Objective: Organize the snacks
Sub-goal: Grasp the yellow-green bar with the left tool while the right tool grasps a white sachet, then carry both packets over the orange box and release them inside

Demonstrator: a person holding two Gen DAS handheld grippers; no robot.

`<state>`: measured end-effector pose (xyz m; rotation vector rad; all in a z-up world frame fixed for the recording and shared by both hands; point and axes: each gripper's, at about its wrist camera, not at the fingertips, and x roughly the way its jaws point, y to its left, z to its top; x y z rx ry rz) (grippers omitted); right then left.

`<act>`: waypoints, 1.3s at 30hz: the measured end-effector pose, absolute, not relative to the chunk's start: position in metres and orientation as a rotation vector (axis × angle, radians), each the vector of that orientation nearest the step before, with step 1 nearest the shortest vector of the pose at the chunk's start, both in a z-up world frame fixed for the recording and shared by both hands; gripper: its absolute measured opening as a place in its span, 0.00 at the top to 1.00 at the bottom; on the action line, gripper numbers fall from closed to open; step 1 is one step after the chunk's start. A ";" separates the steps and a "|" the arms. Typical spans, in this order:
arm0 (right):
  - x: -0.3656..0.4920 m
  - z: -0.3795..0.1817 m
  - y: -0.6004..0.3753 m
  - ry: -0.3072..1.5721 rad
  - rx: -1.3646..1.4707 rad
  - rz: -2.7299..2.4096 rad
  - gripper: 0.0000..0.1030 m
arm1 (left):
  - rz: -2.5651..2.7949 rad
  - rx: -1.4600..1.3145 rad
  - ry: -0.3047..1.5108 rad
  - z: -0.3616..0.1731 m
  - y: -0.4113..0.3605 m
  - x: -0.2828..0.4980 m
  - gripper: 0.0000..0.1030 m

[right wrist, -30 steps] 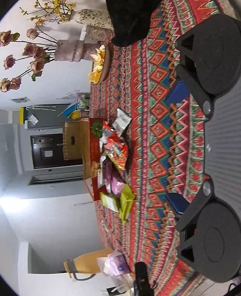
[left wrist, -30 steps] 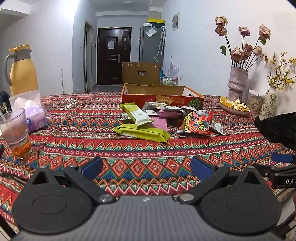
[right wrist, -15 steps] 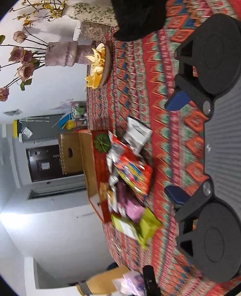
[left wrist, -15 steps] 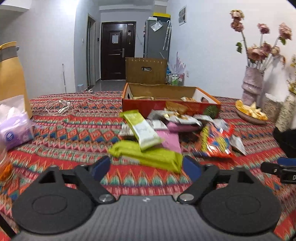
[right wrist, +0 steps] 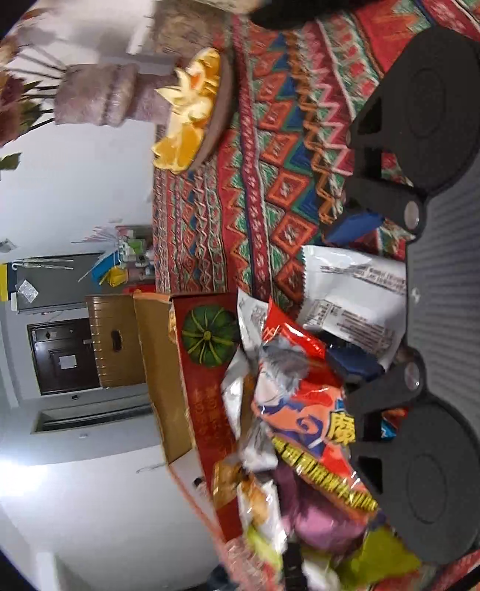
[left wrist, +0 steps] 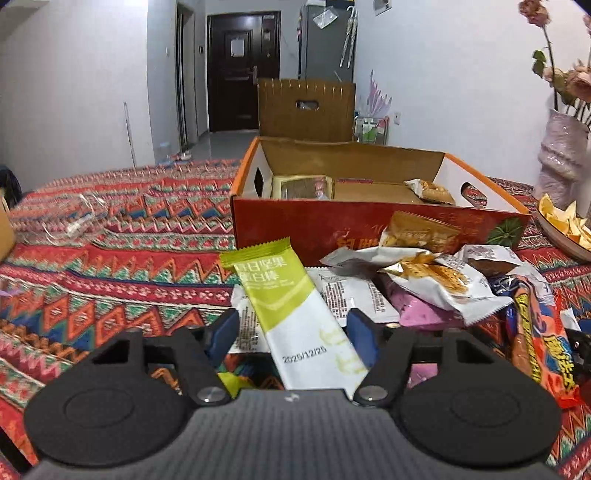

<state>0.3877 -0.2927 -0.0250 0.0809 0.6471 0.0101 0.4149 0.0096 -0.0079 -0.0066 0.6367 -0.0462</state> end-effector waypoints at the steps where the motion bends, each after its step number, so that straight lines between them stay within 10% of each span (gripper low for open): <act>1: 0.389 -0.026 -0.291 0.646 0.061 0.000 0.51 | -0.055 -0.025 0.643 -0.010 0.011 0.417 0.53; 13: 0.371 -0.019 -0.290 0.649 -0.014 0.006 0.66 | -0.064 -0.013 0.602 0.007 0.015 0.386 0.65; 39: 0.159 0.027 -0.273 0.534 -0.017 0.109 0.67 | -0.143 -0.109 0.526 0.046 0.015 0.161 0.65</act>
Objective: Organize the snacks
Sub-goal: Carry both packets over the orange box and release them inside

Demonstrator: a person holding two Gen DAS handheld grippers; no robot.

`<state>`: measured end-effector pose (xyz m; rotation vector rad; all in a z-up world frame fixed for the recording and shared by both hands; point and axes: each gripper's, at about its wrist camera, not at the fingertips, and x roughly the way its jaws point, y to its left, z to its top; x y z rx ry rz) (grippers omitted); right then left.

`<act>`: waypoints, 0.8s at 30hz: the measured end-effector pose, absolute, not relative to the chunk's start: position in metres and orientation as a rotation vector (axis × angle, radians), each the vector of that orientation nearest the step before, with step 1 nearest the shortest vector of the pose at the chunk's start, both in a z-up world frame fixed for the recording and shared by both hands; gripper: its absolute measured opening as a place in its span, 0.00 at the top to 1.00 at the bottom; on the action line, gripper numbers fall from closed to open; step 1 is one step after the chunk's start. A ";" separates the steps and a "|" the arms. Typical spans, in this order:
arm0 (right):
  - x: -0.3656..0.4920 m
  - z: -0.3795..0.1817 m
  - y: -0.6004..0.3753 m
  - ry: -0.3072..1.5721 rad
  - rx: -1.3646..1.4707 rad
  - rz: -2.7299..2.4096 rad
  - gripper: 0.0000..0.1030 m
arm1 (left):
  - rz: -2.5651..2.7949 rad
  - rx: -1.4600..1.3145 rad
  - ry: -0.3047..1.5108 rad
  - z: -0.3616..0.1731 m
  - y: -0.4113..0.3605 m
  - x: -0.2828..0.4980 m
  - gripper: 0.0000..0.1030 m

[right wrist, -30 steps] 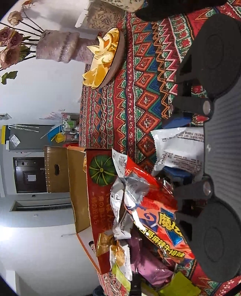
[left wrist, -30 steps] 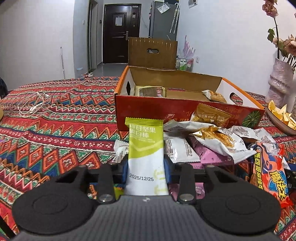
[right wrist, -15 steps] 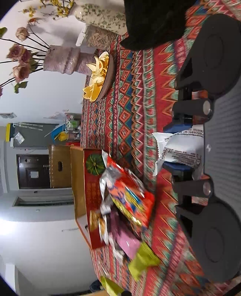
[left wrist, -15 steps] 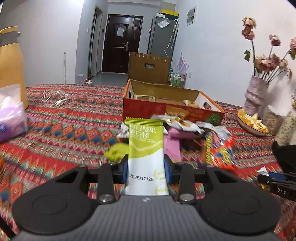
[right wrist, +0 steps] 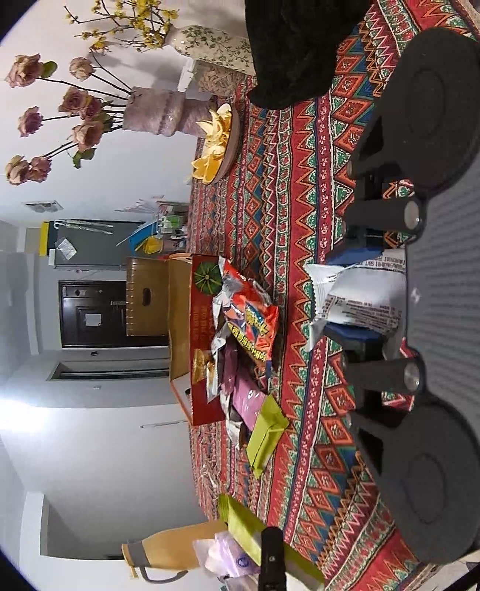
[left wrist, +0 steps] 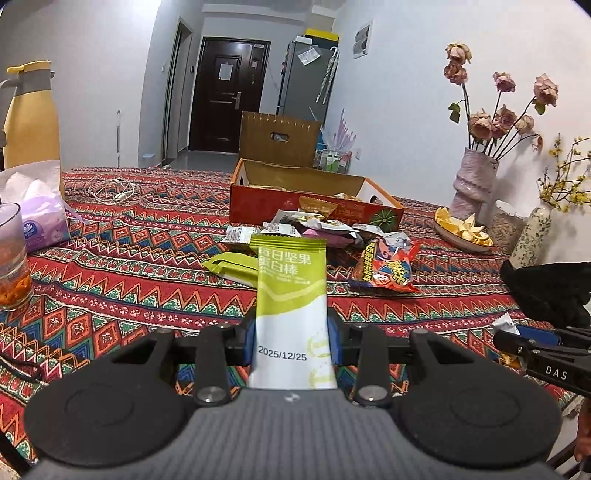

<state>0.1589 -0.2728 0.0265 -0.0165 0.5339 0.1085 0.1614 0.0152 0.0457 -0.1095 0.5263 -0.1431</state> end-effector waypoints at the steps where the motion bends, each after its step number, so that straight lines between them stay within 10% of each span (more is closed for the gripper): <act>1: 0.157 0.028 -0.272 0.530 -0.017 0.107 0.67 | -0.143 -0.110 0.522 0.046 0.015 0.160 0.65; 24: 0.260 0.080 -0.275 0.424 -0.050 0.169 0.67 | -0.212 -0.082 0.453 0.096 0.006 0.274 0.65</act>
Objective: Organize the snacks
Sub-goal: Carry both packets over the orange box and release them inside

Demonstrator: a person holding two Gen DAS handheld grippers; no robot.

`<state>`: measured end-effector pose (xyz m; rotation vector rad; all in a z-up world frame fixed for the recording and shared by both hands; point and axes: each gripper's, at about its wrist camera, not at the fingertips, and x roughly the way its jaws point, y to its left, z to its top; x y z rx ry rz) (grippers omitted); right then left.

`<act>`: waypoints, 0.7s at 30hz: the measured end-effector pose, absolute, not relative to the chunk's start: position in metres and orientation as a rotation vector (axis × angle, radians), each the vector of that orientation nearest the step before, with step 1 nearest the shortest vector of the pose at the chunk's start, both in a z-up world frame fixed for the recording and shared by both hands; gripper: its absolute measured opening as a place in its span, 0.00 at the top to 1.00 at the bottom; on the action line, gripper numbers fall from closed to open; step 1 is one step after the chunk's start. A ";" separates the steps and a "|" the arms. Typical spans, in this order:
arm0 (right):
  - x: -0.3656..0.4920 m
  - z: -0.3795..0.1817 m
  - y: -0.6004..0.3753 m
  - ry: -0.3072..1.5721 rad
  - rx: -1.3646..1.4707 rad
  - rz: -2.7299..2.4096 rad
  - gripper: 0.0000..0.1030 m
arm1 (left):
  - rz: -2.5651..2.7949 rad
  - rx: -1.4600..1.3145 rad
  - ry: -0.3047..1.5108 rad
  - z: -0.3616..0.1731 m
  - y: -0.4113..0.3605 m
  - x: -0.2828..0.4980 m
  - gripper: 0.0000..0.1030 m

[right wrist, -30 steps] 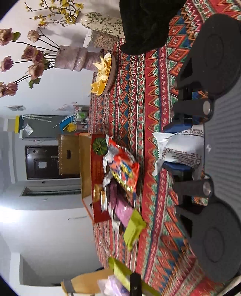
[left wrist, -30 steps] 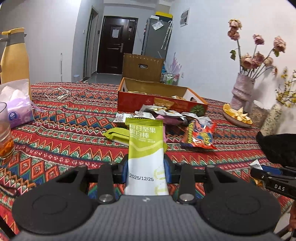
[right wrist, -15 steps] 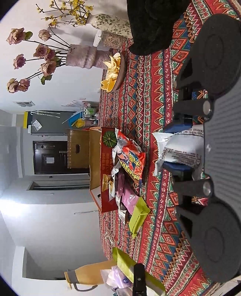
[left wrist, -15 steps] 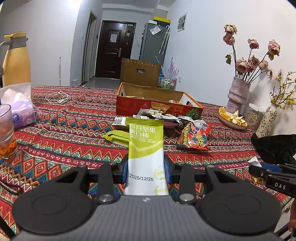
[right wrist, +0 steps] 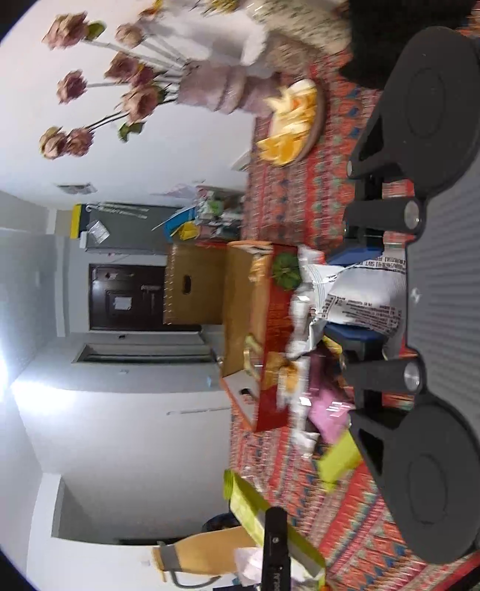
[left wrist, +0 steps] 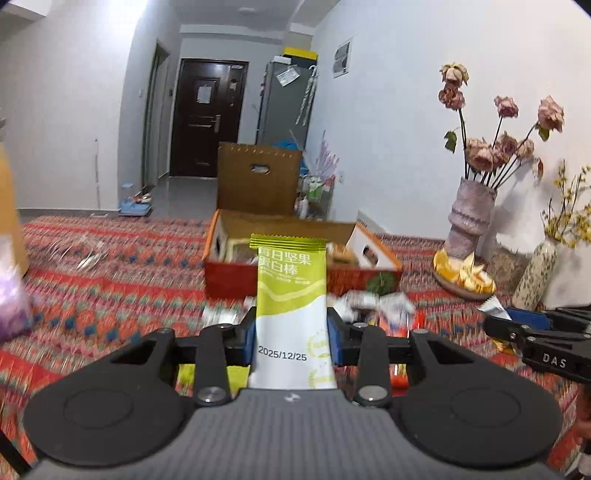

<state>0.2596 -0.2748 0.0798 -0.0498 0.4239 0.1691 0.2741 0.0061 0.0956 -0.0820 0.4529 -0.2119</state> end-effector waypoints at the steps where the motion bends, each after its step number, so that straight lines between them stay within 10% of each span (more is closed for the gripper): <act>1: 0.272 0.086 -0.275 0.412 -0.054 0.179 0.67 | -0.220 -0.085 0.450 0.100 0.005 0.286 0.65; 21: 0.646 0.101 -0.247 0.573 0.046 0.275 0.67 | -0.162 -0.084 0.624 0.084 -0.029 0.621 0.65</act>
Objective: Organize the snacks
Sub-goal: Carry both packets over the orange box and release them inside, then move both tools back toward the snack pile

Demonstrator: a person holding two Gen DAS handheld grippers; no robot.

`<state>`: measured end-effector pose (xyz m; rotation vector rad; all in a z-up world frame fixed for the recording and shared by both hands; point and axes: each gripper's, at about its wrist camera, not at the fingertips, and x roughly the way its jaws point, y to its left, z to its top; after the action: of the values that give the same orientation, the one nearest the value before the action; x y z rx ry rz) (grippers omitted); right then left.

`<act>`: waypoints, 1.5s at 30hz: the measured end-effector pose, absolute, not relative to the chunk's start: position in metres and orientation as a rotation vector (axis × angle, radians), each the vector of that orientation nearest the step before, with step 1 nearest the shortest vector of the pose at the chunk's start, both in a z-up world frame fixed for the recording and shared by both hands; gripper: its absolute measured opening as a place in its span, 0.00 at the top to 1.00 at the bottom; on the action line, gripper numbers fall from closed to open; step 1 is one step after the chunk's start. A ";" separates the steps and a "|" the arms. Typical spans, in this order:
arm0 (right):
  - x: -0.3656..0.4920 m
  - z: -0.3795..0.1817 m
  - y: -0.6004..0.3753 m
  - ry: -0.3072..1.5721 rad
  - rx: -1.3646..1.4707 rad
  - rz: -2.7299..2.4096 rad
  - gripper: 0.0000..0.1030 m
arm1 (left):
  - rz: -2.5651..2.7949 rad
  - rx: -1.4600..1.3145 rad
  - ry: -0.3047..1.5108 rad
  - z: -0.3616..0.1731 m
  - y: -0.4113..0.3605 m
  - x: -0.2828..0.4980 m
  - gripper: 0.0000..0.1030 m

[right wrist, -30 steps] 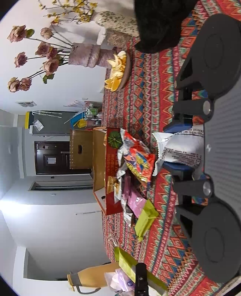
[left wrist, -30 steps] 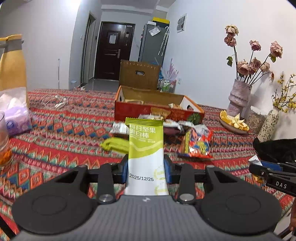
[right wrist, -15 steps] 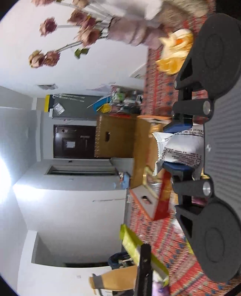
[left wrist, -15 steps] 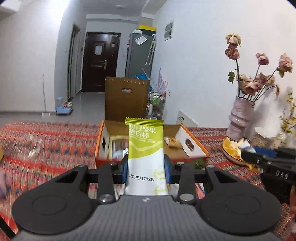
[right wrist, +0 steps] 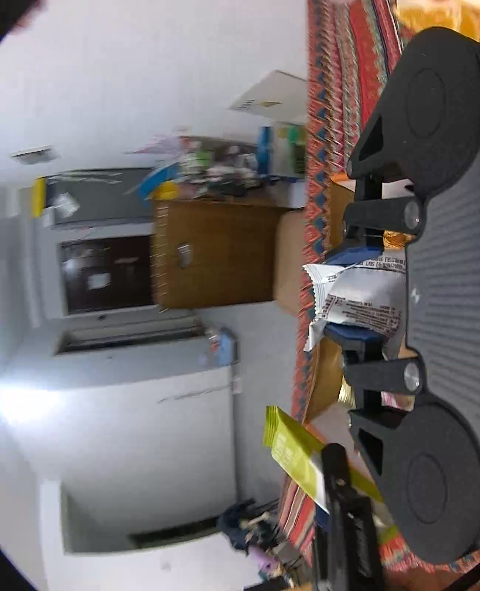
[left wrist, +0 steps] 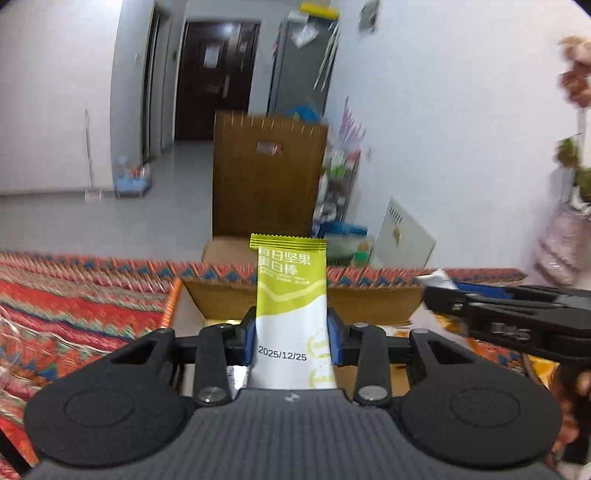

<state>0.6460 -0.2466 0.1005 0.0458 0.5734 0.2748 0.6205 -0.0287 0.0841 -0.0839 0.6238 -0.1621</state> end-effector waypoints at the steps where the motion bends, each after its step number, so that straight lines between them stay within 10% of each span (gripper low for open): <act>1: 0.664 0.090 -0.244 0.611 0.052 0.266 0.67 | -0.165 -0.088 0.650 0.074 -0.031 0.635 0.64; 8: 0.743 0.024 -0.235 0.824 0.099 0.181 0.60 | -0.180 -0.123 0.828 0.017 -0.037 0.689 0.61; 11: 0.749 0.011 -0.230 0.846 0.106 0.173 0.52 | -0.202 -0.159 0.764 0.025 -0.028 0.686 0.32; 15: 0.739 0.009 -0.222 0.823 0.068 0.157 0.51 | -0.160 -0.118 0.737 0.031 -0.020 0.683 0.38; 22: 0.708 0.048 -0.225 0.779 0.044 0.147 0.46 | -0.150 -0.078 0.704 0.069 -0.007 0.652 0.32; 32: 0.608 0.136 -0.266 0.683 0.006 0.118 0.10 | -0.150 -0.010 0.613 0.159 0.001 0.540 0.09; 45: 0.404 0.202 -0.298 0.525 -0.058 0.150 0.00 | -0.220 0.023 0.481 0.212 0.014 0.352 0.00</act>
<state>0.4045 -0.2984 0.2017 -0.0581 0.5247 0.1497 0.3517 0.0135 0.2116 0.0234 0.4806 -0.2199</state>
